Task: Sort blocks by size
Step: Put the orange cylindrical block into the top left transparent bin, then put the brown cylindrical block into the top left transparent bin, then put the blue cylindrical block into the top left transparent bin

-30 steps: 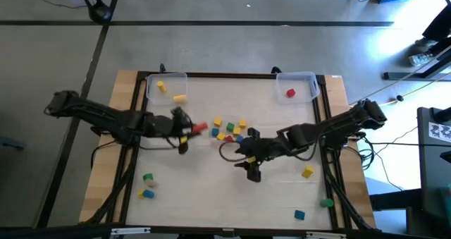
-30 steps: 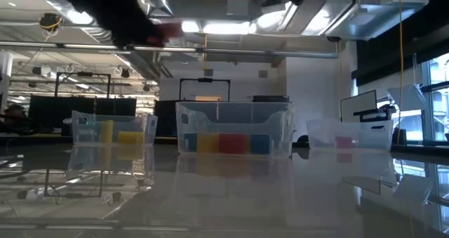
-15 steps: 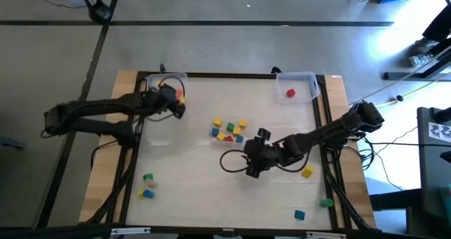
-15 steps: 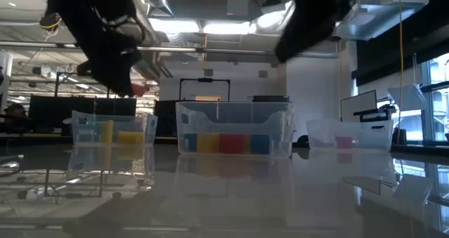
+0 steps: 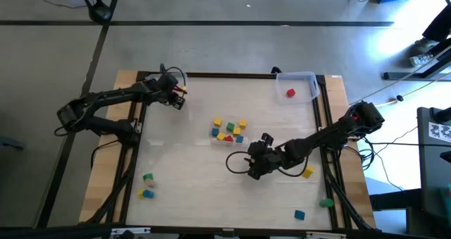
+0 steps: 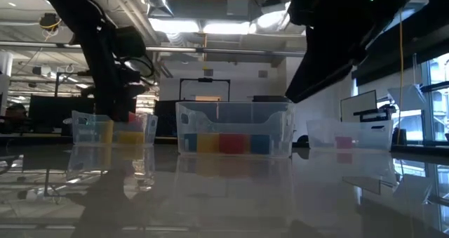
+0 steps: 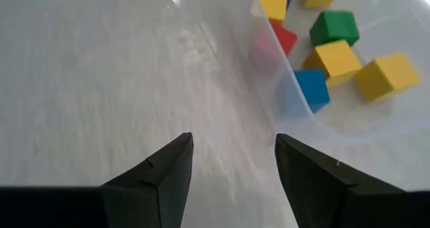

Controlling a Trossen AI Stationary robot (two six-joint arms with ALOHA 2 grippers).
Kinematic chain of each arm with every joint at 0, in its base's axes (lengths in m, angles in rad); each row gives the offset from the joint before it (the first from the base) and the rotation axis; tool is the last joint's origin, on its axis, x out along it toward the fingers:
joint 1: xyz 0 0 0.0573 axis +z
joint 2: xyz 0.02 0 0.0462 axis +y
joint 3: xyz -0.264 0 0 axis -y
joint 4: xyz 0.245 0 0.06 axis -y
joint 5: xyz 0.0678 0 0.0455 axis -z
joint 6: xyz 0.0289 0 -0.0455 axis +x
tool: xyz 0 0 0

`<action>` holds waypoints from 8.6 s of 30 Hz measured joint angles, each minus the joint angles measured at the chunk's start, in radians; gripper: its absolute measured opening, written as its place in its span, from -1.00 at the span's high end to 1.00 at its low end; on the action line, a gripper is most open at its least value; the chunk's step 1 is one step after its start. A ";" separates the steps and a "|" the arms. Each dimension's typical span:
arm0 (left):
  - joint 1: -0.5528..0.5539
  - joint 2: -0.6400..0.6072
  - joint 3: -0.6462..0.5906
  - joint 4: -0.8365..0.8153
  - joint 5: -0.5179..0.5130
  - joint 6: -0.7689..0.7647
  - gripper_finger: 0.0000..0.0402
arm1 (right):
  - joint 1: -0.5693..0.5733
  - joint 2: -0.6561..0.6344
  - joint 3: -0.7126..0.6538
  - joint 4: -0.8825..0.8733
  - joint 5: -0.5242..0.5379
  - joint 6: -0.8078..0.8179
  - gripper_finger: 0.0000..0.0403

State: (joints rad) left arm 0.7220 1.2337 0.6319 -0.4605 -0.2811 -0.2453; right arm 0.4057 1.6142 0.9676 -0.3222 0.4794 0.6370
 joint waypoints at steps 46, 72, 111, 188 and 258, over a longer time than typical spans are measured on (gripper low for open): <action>-1.176 -0.238 0.257 -0.582 0.296 -0.767 0.12 | -0.007 0.012 0.001 0.146 -0.023 -0.321 -0.04; -1.666 0.103 0.256 -0.541 0.248 -1.474 0.16 | -0.007 0.012 0.001 0.139 -0.044 -0.328 -0.04; -1.691 0.129 0.159 -0.441 0.278 -1.456 0.30 | -0.007 0.012 0.001 0.140 -0.019 -0.316 -0.04; 0.151 0.375 0.388 -0.309 0.150 0.169 0.36 | -0.051 0.244 0.001 0.599 -0.073 -0.428 -0.04; -1.654 0.123 0.390 -0.478 0.263 -0.985 -0.04 | -0.059 0.243 0.001 0.587 -0.133 -0.407 -0.04</action>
State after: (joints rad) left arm -0.9316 1.3565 1.0222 -0.9380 -0.0183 -1.2303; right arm 0.3466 1.8568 0.9684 0.2646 0.3462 0.2298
